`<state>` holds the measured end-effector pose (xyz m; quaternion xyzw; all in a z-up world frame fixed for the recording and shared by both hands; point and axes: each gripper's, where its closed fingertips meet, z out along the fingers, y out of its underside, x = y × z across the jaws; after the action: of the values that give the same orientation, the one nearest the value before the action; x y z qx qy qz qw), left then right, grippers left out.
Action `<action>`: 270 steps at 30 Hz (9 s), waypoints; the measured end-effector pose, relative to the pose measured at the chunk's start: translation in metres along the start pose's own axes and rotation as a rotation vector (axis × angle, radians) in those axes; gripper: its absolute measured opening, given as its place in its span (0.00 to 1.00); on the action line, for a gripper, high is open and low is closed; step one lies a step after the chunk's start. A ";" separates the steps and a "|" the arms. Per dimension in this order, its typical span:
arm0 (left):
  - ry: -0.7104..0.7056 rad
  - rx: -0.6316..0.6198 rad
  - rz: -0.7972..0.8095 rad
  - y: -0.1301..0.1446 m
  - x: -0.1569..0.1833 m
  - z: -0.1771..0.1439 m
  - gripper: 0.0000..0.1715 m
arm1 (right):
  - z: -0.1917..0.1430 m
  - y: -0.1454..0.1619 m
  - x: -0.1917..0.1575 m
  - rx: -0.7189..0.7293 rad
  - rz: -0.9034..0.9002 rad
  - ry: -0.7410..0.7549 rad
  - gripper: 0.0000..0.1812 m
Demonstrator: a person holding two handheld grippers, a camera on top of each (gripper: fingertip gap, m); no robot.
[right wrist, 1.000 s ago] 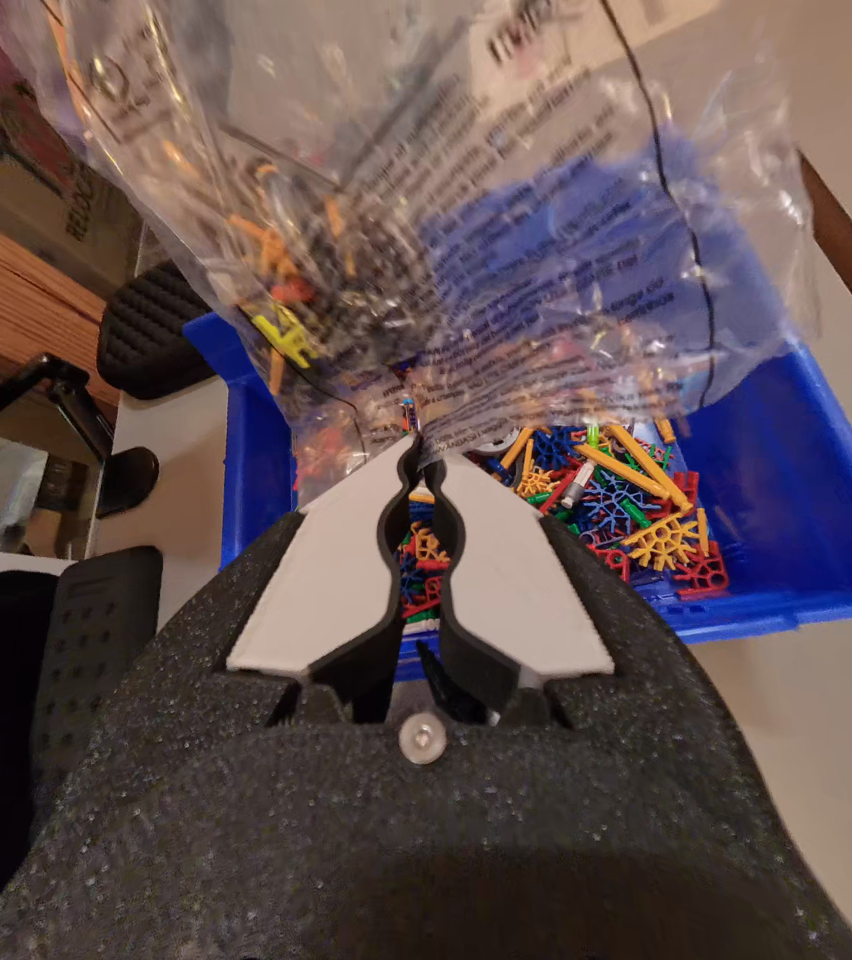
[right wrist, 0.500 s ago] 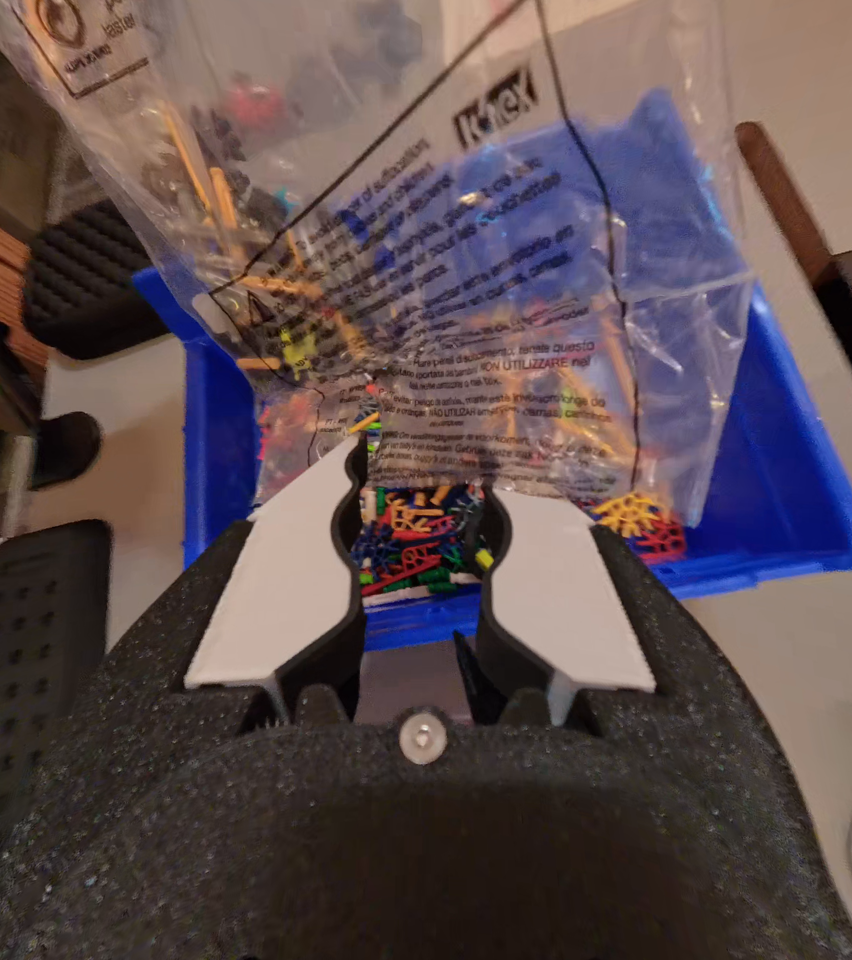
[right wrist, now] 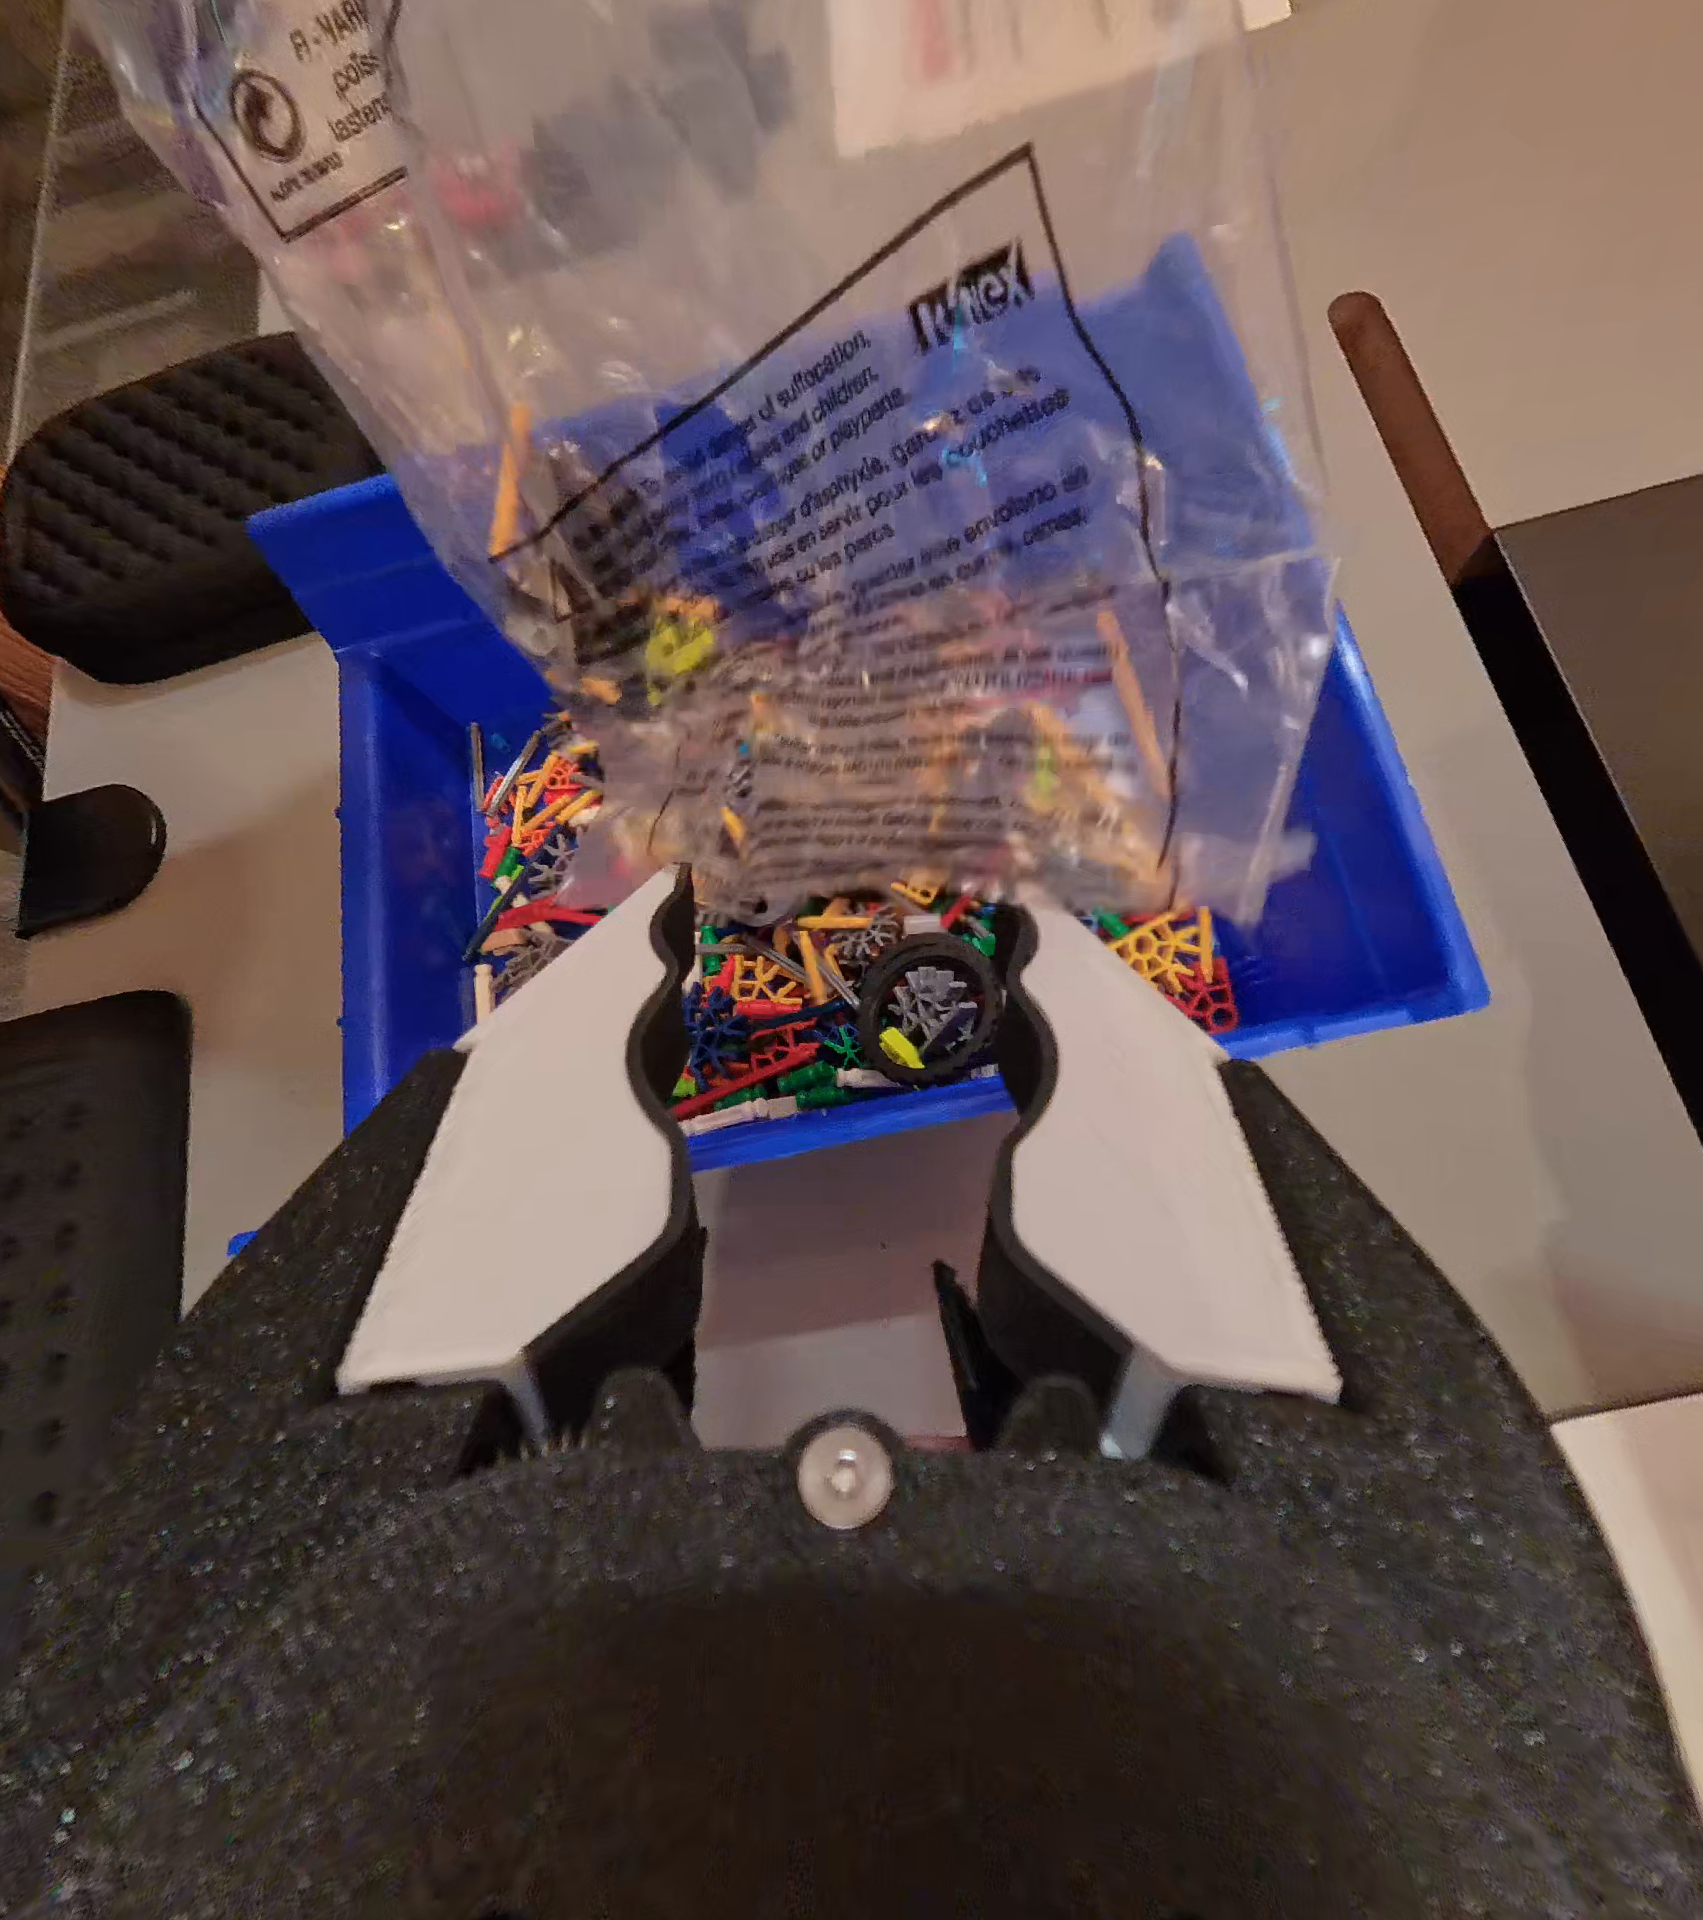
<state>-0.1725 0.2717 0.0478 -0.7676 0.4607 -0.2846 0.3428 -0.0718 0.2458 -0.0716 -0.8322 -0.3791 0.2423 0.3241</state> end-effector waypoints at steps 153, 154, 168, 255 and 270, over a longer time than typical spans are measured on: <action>0.117 -0.048 -0.019 0.054 0.034 0.060 0.00 | -0.008 -0.026 -0.015 0.318 0.367 -0.175 0.00; 0.085 -0.056 -0.023 0.055 0.027 0.060 0.00 | -0.008 -0.026 -0.014 0.322 0.373 -0.173 0.00; 0.019 -0.048 -0.044 0.060 0.009 0.062 0.00 | -0.015 -0.025 -0.006 0.344 0.400 -0.146 0.00; 0.472 -0.363 0.188 0.072 0.379 0.378 0.34 | -0.490 0.450 0.108 -0.058 0.656 0.547 0.16; 0.489 -0.359 0.106 0.112 0.377 0.319 0.33 | -0.487 0.374 0.111 0.013 0.309 0.869 0.08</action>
<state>0.1661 -0.0226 -0.1870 -0.6997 0.6118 -0.3565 0.0950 0.4882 -0.0280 -0.0319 -0.9014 -0.0779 -0.0814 0.4181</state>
